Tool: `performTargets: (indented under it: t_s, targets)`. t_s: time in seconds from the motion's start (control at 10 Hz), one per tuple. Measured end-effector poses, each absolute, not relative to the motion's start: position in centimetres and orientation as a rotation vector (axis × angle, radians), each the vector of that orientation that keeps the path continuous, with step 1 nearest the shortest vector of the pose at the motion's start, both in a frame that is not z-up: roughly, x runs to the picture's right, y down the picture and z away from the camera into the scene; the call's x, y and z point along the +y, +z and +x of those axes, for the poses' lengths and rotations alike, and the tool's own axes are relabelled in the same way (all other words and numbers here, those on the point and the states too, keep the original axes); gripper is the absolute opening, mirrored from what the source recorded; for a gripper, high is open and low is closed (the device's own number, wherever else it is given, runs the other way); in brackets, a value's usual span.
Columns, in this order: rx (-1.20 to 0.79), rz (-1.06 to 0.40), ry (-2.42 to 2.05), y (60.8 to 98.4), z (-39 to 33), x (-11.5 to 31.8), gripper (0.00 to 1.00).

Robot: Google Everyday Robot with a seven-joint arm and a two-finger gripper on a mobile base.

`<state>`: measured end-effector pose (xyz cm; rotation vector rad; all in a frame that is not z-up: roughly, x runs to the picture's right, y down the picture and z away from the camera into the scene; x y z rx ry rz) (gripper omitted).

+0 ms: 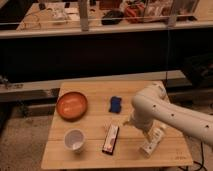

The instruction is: Move the arm in a circular motion

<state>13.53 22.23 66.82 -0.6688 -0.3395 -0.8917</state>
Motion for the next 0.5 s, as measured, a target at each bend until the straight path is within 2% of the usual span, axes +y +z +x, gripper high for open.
performTargets:
  t_s: [0.5]
  targets:
    - [-0.444,-0.615,-1.080,66.1,2.5,22.1,0.80]
